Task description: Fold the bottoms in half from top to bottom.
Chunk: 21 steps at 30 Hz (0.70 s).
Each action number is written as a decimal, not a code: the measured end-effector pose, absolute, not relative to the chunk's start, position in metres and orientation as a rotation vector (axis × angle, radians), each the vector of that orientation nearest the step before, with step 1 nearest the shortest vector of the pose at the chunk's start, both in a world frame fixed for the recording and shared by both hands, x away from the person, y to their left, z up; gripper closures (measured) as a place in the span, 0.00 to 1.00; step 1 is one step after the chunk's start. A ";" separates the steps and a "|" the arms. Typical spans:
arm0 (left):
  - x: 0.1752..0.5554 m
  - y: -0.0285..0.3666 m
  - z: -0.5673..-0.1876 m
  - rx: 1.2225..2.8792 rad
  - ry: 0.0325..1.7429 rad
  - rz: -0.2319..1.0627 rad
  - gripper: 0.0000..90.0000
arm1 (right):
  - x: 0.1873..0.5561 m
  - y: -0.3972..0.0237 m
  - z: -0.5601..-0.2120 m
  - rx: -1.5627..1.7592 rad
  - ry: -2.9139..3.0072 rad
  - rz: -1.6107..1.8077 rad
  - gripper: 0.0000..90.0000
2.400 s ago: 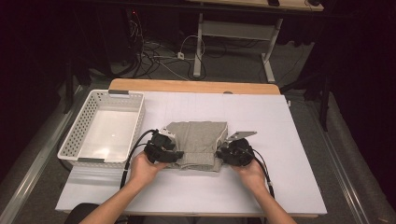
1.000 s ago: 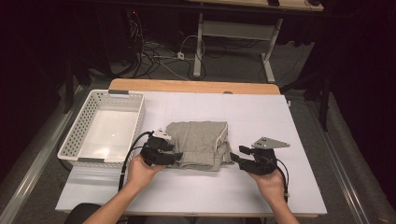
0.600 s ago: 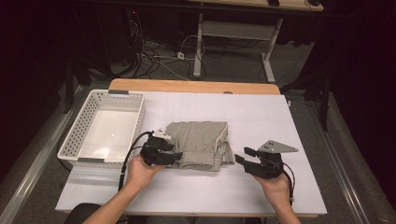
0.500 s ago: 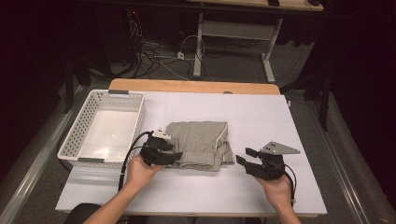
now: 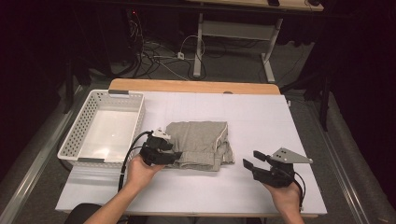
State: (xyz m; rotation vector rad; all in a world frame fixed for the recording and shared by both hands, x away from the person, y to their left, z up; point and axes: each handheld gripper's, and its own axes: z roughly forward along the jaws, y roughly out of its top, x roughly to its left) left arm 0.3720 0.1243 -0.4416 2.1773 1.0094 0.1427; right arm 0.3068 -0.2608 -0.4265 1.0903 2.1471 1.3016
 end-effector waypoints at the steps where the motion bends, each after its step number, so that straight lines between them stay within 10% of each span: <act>1: 0.372 0.125 -0.441 2.173 1.009 0.144 0.50 | 0.306 -0.262 -0.427 1.093 2.144 1.306 0.49; 21: 0.374 0.128 -0.442 2.163 1.007 0.116 0.50 | 0.284 -0.296 -0.433 1.182 2.034 1.323 0.43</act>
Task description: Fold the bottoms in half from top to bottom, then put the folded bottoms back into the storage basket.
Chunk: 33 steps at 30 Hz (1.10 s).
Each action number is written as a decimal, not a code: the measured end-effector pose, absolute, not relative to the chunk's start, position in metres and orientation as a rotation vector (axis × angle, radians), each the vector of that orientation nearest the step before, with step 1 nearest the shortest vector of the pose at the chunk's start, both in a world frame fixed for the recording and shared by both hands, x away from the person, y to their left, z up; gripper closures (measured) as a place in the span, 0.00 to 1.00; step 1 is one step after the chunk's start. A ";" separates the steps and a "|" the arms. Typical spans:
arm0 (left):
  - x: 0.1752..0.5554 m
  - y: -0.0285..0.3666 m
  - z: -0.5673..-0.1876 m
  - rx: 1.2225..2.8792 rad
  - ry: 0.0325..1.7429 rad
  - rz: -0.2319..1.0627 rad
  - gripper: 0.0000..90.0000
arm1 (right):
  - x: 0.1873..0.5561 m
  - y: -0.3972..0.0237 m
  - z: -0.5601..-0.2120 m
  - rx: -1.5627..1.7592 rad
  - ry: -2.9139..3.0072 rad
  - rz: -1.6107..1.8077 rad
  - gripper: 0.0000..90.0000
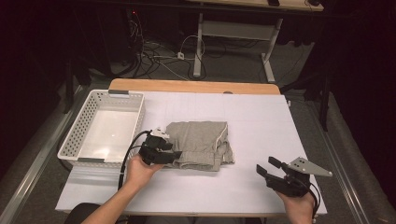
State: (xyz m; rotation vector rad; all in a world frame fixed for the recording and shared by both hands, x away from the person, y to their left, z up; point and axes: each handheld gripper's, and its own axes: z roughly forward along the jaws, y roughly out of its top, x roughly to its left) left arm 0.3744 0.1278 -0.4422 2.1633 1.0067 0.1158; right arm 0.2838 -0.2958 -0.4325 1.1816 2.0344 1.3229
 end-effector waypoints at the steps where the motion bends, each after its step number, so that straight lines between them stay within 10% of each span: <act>1: 0.374 0.129 -0.441 2.161 1.007 0.118 0.50 | 0.283 -0.297 -0.433 1.187 2.026 1.324 0.43; 33: 0.375 0.137 -0.439 2.131 1.025 0.124 0.48 | 0.263 -0.319 -0.437 1.228 1.995 1.332 0.40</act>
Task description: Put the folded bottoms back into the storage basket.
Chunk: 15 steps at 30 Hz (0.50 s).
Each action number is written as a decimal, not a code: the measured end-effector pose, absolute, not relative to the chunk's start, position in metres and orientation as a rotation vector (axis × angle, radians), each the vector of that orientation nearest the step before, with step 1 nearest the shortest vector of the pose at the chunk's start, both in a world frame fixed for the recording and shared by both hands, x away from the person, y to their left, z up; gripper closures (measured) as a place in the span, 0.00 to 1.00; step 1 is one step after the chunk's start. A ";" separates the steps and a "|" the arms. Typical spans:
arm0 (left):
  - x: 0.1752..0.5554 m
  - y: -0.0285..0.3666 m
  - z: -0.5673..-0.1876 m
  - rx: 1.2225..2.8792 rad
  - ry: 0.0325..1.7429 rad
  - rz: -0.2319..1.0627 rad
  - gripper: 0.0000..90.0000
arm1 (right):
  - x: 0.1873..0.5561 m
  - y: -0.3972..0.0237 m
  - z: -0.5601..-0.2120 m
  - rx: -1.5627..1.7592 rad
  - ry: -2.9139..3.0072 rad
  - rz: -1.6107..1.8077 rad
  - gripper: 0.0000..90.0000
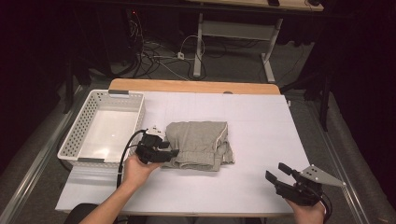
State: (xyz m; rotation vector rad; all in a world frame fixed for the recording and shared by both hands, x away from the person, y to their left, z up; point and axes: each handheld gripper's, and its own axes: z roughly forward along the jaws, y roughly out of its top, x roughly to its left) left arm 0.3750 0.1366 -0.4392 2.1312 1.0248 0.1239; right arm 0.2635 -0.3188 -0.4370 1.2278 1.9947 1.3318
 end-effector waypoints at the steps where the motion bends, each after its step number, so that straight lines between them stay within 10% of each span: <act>1: 0.375 0.137 -0.439 2.128 1.025 0.127 0.48 | 0.263 -0.319 -0.437 1.227 1.994 1.332 0.40; 15: 0.405 0.137 -0.429 2.047 1.119 0.123 0.31 | 0.263 -0.315 -0.439 1.193 2.037 1.333 0.40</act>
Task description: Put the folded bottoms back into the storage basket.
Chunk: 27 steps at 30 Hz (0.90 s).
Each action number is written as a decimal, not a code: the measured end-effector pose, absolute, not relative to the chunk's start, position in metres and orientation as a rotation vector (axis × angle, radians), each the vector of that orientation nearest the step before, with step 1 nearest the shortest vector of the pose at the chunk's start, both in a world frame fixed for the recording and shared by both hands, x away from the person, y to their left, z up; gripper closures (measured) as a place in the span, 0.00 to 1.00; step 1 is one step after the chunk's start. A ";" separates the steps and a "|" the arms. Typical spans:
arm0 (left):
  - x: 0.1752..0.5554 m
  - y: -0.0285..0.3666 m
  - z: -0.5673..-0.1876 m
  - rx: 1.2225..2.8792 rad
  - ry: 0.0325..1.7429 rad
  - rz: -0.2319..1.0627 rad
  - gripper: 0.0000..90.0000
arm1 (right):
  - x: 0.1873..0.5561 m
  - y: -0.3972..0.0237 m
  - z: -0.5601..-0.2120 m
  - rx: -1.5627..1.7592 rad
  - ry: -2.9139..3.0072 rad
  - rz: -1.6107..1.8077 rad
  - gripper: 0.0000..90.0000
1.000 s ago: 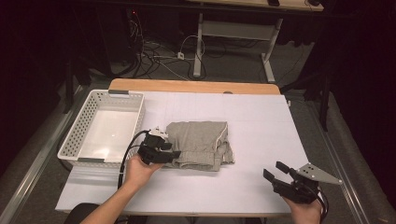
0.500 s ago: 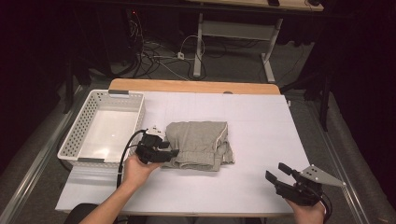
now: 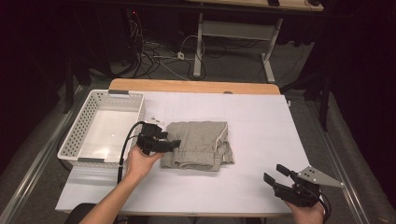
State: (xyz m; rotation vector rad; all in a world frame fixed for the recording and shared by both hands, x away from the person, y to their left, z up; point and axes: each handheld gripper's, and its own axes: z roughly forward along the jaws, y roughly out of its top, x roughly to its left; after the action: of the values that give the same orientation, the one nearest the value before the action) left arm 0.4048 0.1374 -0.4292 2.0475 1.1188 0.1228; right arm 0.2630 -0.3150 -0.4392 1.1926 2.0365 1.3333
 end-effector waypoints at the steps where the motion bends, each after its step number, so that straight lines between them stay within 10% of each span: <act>1: 0.409 0.138 -0.428 2.054 1.122 0.119 0.29 | 0.263 -0.314 -0.439 1.192 2.039 1.333 0.40; 27: 0.469 0.132 -0.452 2.114 1.312 0.039 0.07 | 0.265 -0.307 -0.441 1.175 2.089 1.324 0.40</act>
State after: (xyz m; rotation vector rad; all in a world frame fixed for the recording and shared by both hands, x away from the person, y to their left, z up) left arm 0.4691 0.1317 -0.4523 2.1135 1.3117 0.0390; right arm 0.2649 -0.3071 -0.4411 1.1747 2.0892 1.3236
